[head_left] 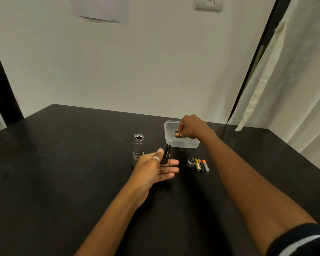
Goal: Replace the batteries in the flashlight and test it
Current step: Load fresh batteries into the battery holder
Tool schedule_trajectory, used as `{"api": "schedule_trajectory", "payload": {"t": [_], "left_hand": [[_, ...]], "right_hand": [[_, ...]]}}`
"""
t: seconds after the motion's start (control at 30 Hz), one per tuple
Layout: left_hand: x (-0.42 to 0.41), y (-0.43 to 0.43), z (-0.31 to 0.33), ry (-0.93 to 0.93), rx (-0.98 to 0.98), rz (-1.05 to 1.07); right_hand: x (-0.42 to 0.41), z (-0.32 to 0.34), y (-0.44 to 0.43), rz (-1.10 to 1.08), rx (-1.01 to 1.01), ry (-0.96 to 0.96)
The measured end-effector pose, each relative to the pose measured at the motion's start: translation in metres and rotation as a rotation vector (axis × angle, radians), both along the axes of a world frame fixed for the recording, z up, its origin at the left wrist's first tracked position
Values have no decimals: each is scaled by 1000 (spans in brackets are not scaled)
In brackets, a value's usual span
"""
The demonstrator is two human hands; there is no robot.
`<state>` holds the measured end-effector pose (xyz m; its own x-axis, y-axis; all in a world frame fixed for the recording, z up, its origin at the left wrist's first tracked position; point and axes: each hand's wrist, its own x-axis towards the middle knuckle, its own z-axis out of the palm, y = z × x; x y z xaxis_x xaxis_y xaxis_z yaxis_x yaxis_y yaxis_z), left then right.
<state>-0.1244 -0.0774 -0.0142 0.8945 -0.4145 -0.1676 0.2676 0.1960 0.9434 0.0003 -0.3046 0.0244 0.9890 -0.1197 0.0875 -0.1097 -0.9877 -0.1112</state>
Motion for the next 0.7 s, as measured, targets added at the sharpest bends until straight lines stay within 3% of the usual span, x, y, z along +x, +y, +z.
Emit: {"api": "schedule_trajectory", "payload": {"t": [0.47,0.6,0.7], "left_hand": [[-2,0,4,8,-2,0],[-2,1,5,2,-10,3],[-3,1,6,16,-6,7]], "right_hand": [[11,-5,7,-37,-105,88],[-9,6,15,-55,-58,-165],[-42,18,29,-8,224,-409]]}}
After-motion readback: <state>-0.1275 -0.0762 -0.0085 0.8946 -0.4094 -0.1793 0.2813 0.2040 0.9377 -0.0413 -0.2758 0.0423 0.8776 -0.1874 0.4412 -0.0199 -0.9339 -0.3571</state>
